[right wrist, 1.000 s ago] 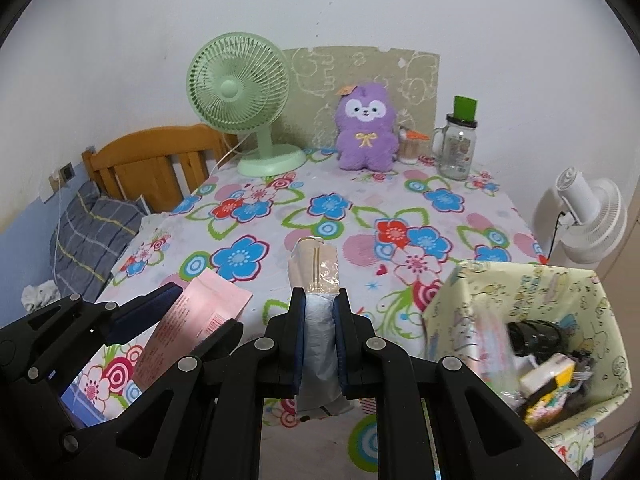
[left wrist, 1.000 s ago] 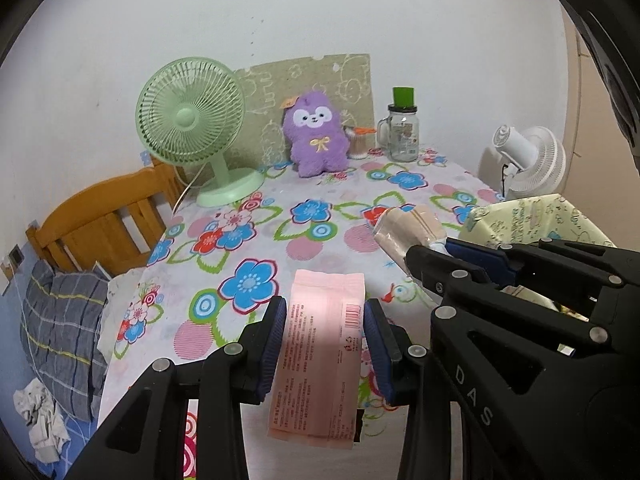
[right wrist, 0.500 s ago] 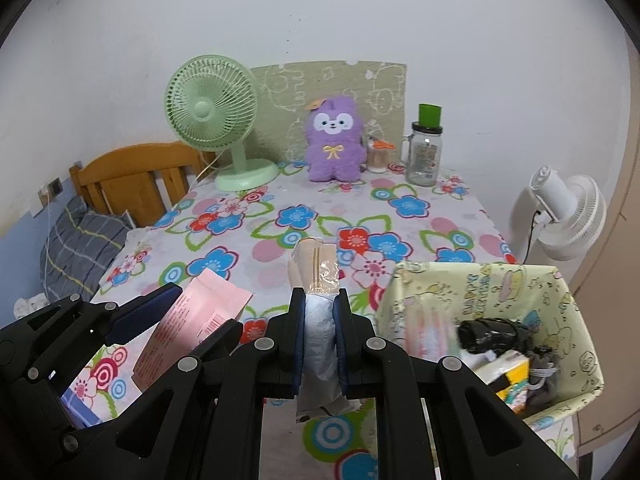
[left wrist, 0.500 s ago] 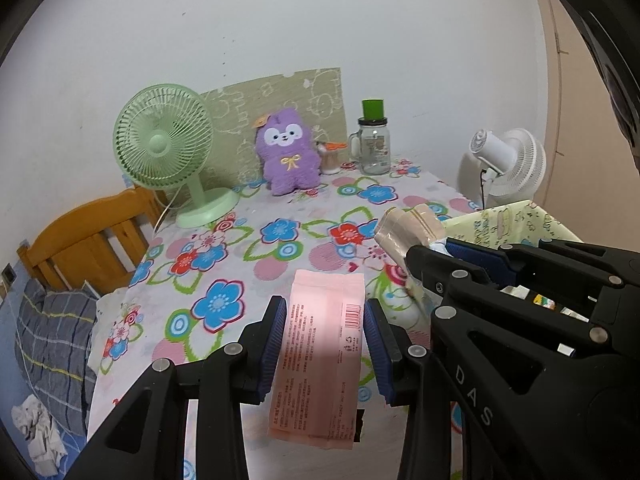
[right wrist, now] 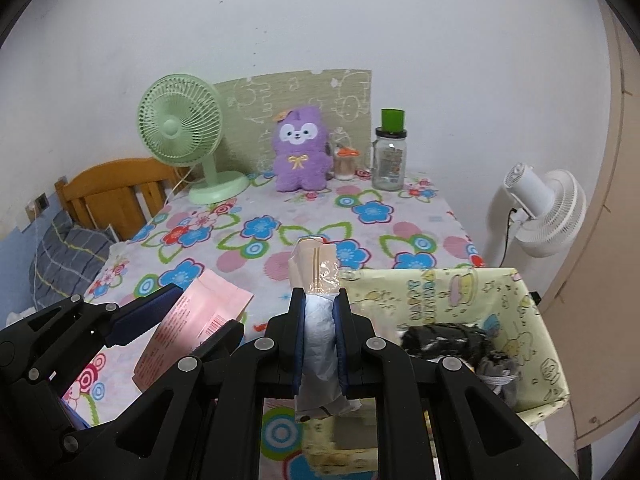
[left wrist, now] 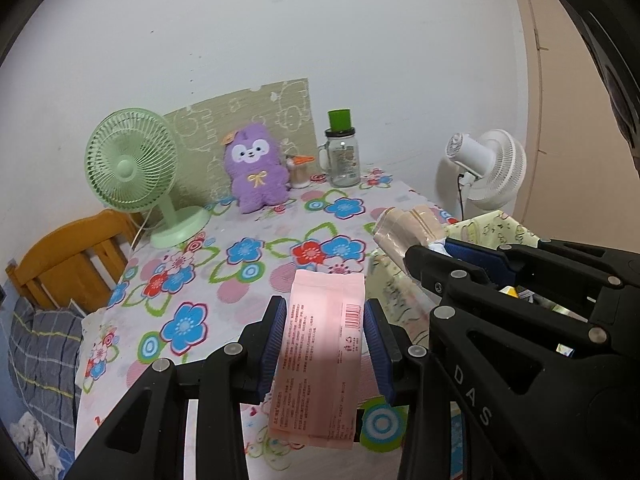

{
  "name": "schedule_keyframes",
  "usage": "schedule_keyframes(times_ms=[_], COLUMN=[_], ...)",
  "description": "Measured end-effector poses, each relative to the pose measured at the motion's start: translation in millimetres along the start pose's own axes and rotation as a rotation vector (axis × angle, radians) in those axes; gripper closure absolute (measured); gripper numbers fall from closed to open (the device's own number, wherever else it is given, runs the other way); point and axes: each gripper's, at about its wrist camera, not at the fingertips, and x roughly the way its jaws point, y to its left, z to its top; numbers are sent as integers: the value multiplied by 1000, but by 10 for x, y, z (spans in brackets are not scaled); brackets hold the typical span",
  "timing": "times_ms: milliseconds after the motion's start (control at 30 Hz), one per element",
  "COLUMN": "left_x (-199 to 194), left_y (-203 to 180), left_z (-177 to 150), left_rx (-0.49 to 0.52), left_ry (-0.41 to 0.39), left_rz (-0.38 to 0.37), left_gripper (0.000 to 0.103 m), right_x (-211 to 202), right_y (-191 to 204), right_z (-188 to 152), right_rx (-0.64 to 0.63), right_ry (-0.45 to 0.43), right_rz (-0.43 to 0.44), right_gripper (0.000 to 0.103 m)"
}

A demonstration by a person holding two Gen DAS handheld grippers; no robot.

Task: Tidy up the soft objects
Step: 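Lift the white cloth with the right gripper while the left carries the pink packet toward the box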

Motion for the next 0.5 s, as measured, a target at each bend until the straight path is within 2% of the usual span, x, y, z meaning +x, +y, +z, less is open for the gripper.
schedule_keyframes(times_ms=[500], left_x=[79], left_y=[-375], left_z=[181], left_rx=[30], left_ry=[-21], left_rz=[-59], left_gripper=[62], right_x=[-80], right_y=[-414], right_z=[56], right_rx=[40], right_ry=[-20], right_rz=[-53], right_gripper=[88])
